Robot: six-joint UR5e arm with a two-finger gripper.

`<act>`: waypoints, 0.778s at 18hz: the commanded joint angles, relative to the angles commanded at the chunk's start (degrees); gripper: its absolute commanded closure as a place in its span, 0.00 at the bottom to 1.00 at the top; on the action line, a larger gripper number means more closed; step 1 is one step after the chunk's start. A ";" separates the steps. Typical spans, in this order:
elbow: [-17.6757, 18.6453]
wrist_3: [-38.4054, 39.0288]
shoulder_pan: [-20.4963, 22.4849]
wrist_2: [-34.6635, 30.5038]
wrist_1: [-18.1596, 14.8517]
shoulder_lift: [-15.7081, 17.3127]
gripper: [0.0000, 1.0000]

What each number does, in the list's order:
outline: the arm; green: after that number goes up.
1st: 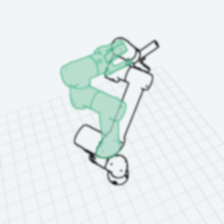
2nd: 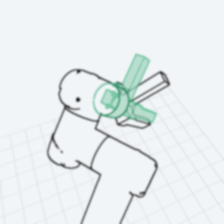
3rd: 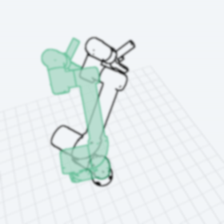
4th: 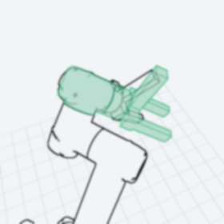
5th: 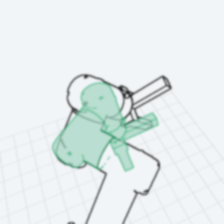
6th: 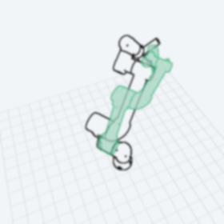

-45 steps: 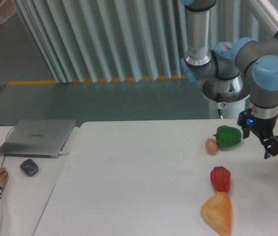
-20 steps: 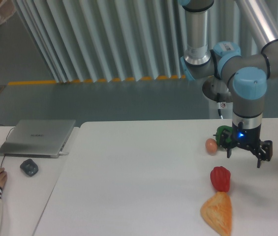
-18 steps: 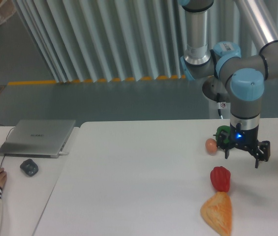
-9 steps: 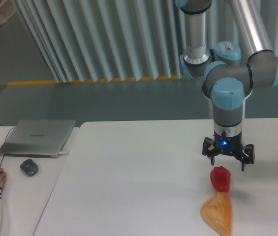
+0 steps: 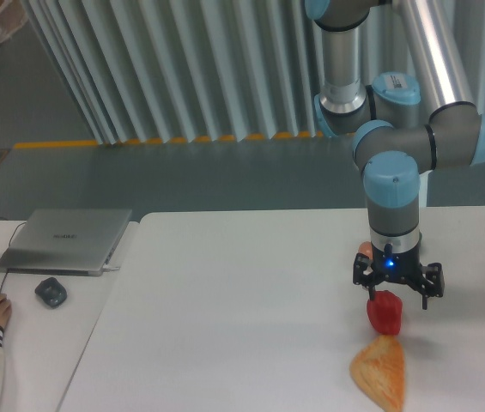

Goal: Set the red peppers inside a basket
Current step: 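Close the gripper on the red pepper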

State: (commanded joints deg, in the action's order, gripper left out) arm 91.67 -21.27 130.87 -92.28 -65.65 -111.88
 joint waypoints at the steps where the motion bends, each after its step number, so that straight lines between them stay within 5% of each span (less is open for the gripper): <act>1: 0.00 0.00 -0.44 -0.44 -0.09 -0.44 0.00; 12: 0.26 1.14 -2.55 -2.73 0.00 -2.47 0.00; 13: 0.26 1.05 -2.55 -2.73 0.00 -2.38 0.02; 14: 0.26 1.14 -2.55 -2.64 -0.09 -2.29 0.22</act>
State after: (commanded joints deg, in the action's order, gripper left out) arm 91.93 -20.13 128.32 -94.92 -65.74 -114.17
